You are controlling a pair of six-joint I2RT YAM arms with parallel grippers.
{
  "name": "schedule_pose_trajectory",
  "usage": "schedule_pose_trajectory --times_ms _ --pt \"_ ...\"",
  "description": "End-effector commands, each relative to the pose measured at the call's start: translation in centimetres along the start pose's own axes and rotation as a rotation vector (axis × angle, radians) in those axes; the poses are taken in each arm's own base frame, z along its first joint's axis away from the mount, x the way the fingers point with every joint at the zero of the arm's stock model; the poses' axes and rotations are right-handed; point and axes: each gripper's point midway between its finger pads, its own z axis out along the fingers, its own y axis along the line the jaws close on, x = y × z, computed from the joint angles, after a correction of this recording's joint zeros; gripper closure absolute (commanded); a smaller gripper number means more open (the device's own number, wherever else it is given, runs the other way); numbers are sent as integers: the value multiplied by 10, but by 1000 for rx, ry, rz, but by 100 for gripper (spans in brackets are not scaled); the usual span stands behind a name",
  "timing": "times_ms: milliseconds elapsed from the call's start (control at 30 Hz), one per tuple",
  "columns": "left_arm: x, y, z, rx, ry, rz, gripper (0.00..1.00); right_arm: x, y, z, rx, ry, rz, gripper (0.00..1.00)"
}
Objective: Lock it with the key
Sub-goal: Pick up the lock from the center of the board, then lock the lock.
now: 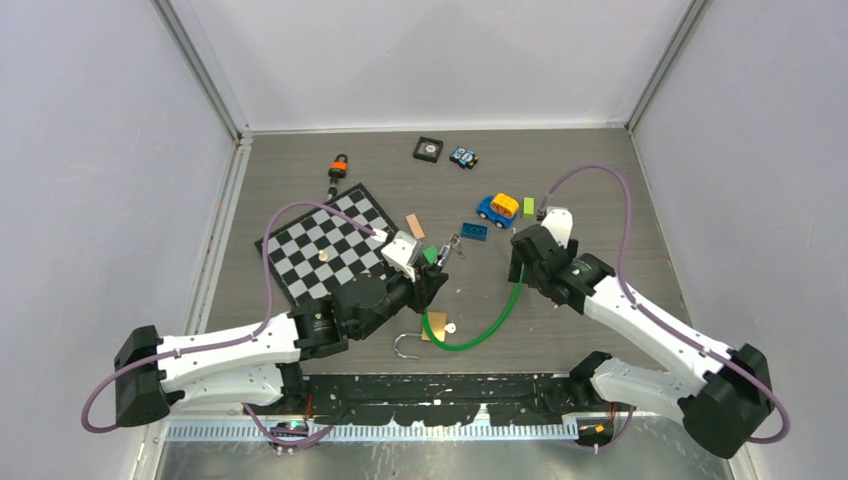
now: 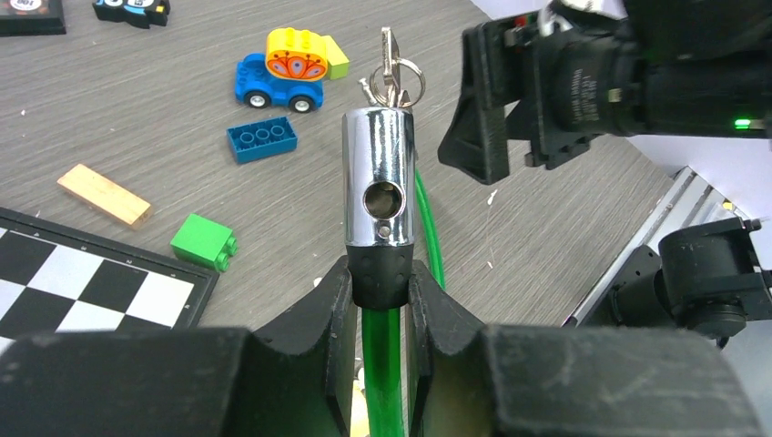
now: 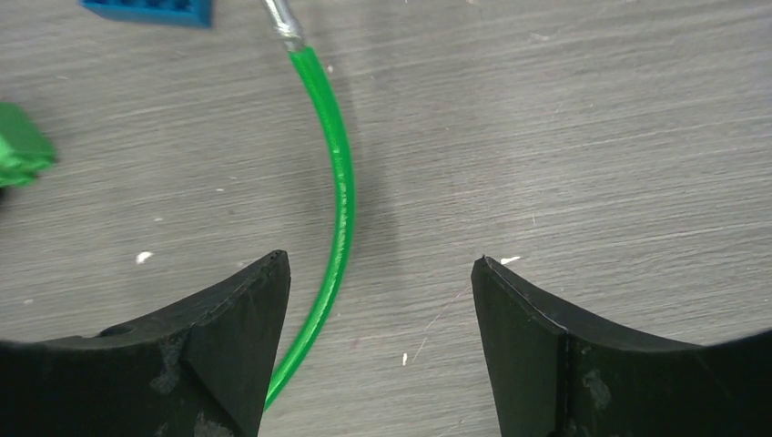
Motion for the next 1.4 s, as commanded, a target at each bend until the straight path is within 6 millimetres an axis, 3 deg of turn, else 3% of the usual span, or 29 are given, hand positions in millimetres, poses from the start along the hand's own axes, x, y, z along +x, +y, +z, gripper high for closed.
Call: schedule_pose_trajectory --times_ms 0,167,400,600,933,1067,1200,1367 --pt "-16 3 -3 -12 -54 -13 100 2 12 30 -66 27 43 24" --pt "-12 1 -1 -9 -41 -10 100 10 13 56 -90 84 31 30" --pt "-10 2 1 -15 -40 -7 100 20 30 77 -155 137 68 33" --pt "-12 2 0 -14 -45 -7 100 28 23 96 -103 169 102 35" --pt "-13 5 -1 -29 -53 -14 100 30 33 109 -143 212 155 47" --pt "-15 8 -3 -40 -62 -26 100 28 54 106 -261 217 151 76" --pt "-21 21 -8 -120 -79 -80 100 19 66 92 -354 199 167 97" --pt "-33 29 -20 -152 -56 -154 100 -6 77 50 -486 115 211 99"
